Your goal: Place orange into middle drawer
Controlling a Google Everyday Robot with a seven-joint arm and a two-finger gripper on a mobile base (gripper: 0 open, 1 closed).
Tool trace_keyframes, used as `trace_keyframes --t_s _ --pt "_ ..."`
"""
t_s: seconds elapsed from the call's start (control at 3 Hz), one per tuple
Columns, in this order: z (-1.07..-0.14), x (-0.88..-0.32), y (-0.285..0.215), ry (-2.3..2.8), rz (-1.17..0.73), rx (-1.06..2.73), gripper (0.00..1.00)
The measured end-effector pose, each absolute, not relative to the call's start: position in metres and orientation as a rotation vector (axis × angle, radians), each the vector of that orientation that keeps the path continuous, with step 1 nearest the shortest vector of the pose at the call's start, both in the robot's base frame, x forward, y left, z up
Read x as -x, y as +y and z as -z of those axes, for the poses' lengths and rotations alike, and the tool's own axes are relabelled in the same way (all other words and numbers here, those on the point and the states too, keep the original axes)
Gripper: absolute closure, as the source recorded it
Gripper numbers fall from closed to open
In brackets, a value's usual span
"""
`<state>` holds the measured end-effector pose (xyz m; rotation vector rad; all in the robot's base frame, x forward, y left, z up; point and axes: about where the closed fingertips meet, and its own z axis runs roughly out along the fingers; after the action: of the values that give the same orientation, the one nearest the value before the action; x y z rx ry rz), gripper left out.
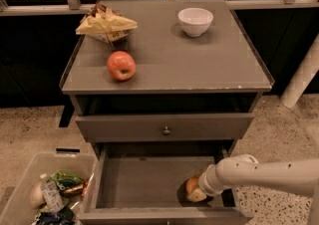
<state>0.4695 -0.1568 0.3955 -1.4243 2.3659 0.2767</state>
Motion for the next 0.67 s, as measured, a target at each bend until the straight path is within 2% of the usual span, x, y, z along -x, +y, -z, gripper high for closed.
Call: trace_keyframes --t_s 0.67 --pt "-0.3955 -0.4695 -0.1568 2.366 -0.277 1.424 0.35"
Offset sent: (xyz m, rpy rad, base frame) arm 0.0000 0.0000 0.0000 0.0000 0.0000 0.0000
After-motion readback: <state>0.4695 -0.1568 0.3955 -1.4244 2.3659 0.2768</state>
